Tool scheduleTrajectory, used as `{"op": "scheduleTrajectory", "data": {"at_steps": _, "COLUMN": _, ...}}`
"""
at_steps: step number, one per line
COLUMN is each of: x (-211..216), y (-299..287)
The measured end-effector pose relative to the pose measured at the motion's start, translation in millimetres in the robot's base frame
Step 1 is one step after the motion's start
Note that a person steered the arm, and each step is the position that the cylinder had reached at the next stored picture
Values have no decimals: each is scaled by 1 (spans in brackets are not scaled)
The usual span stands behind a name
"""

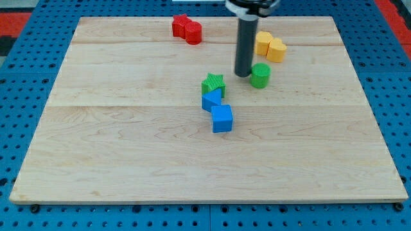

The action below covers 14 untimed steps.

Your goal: Push the green star closer to green circle

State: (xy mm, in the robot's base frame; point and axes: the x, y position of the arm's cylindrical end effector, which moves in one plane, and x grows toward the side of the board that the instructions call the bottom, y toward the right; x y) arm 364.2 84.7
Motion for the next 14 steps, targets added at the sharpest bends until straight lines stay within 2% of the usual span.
{"op": "scheduleTrajectory", "data": {"at_steps": 1, "x": -1, "y": 3}}
{"op": "scheduleTrajectory", "data": {"at_steps": 3, "x": -6, "y": -114}}
{"op": "scheduleTrajectory", "data": {"at_steps": 4, "x": 25, "y": -124}}
{"op": "scheduleTrajectory", "data": {"at_steps": 6, "x": 31, "y": -65}}
{"op": "scheduleTrajectory", "data": {"at_steps": 7, "x": 30, "y": -58}}
{"op": "scheduleTrajectory", "data": {"at_steps": 9, "x": 46, "y": -85}}
{"op": "scheduleTrajectory", "data": {"at_steps": 12, "x": 43, "y": -5}}
{"op": "scheduleTrajectory", "data": {"at_steps": 13, "x": 43, "y": -5}}
{"op": "scheduleTrajectory", "data": {"at_steps": 14, "x": 72, "y": -14}}
